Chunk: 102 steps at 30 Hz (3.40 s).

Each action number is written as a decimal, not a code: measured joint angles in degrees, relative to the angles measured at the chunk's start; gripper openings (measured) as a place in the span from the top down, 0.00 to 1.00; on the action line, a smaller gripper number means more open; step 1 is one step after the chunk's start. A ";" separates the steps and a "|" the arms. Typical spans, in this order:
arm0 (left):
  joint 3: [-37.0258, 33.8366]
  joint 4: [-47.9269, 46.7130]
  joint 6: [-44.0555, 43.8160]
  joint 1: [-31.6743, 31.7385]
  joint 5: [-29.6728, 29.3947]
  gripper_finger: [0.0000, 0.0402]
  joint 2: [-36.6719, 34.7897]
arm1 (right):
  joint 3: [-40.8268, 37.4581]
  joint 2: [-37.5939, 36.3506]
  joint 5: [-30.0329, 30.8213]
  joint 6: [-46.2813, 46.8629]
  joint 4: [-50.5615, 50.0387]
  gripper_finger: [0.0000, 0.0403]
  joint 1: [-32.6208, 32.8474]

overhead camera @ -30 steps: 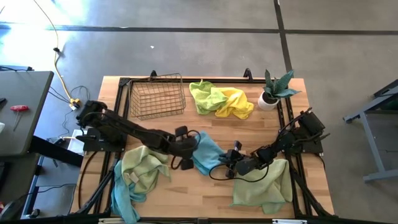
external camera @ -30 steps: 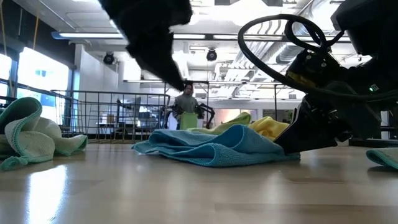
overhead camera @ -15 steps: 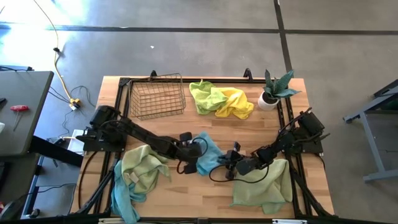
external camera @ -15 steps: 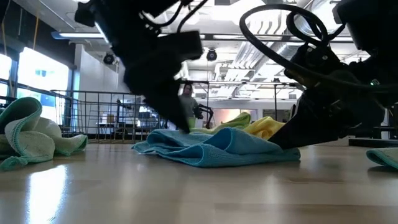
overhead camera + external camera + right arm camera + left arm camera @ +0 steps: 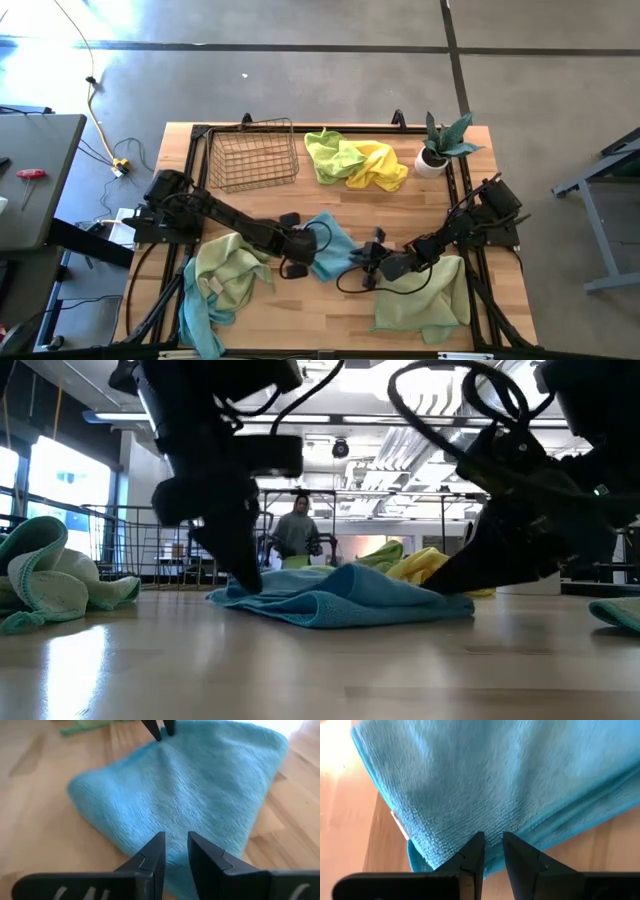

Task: Fold microfiber towels
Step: Fold the right blue towel

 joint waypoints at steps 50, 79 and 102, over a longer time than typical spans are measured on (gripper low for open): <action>4.13 28.74 -2.33 -7.96 1.58 0.59 11.23 | 0.09 -9.58 -7.45 16.32 -8.71 0.74 0.00; 4.15 45.32 1.02 -2.47 4.42 0.59 17.01 | 0.22 -2.69 -12.61 7.28 -6.80 0.74 -3.73; 4.19 31.21 8.04 3.46 7.58 0.59 10.26 | 0.02 -16.76 -12.95 -5.78 -17.99 0.74 -13.18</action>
